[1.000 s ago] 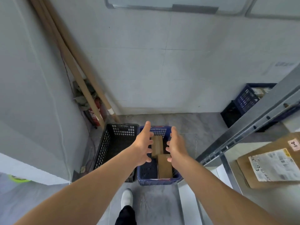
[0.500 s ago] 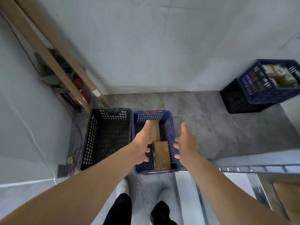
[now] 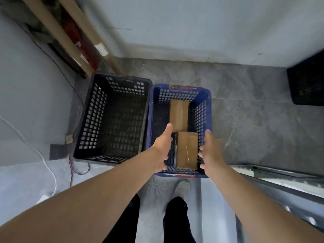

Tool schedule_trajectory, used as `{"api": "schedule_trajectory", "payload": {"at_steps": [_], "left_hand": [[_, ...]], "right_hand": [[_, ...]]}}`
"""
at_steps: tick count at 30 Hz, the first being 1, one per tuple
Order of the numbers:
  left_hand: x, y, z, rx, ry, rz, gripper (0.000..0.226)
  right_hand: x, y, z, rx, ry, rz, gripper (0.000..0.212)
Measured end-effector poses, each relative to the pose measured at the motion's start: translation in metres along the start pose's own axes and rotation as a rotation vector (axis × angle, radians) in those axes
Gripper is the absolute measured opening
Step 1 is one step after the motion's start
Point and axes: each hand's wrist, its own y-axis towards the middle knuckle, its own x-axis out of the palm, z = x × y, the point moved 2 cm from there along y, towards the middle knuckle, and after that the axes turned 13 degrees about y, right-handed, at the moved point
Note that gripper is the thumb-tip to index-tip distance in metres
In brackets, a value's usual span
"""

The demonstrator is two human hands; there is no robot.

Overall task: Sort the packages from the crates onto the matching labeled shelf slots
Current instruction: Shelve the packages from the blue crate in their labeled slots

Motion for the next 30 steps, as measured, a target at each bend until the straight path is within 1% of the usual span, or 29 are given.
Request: {"api": "schedule_trajectory", "payload": {"at_steps": [3,5,6,9,14,16,17,19,21,22,23,25,28,30], "left_hand": [[0.005,0.054,-0.012,-0.034,-0.018,0.018,0.087],[0.007,0.088,-0.019,-0.053,-0.03,0.02,0.088],[0.008,0.105,-0.023,-0.063,-0.032,0.02,0.088],[0.011,0.151,-0.034,-0.095,-0.036,0.022,0.09],[0.013,0.211,-0.047,-0.134,-0.053,0.019,0.089],[0.015,0.231,-0.052,-0.142,-0.06,0.025,0.089],[0.017,0.241,-0.053,-0.146,-0.059,0.028,0.089],[0.021,0.258,-0.057,-0.155,-0.053,0.039,0.092],[0.024,0.273,-0.058,-0.158,-0.053,0.037,0.094],[0.025,0.281,-0.058,-0.158,-0.055,0.034,0.094],[0.026,0.288,-0.058,-0.156,-0.053,0.033,0.092],[0.029,0.3,-0.057,-0.147,-0.029,0.043,0.09],[0.035,0.313,-0.055,-0.143,-0.007,0.042,0.087],[0.039,0.317,-0.054,-0.151,-0.017,0.027,0.083]], "right_hand": [[0.01,0.045,0.029,-0.006,-0.083,-0.007,0.064],[0.019,0.077,0.051,-0.006,-0.117,0.024,0.051],[0.022,0.094,0.063,-0.014,-0.154,0.037,0.049],[0.029,0.135,0.091,-0.046,-0.245,0.043,0.052],[0.034,0.18,0.118,-0.012,-0.227,0.091,0.054],[0.034,0.197,0.127,-0.035,-0.323,0.052,0.045],[0.033,0.207,0.133,-0.012,-0.352,0.04,0.042],[0.032,0.226,0.148,0.048,-0.283,0.091,0.044],[0.032,0.239,0.156,0.02,-0.275,0.131,0.045],[0.033,0.244,0.159,0.028,-0.24,0.146,0.045],[0.033,0.246,0.162,0.038,-0.262,0.151,0.045],[0.034,0.25,0.165,0.032,-0.324,0.104,0.045],[0.033,0.264,0.17,0.091,-0.271,0.109,0.058],[0.034,0.273,0.175,0.094,-0.297,0.089,0.058]]}}
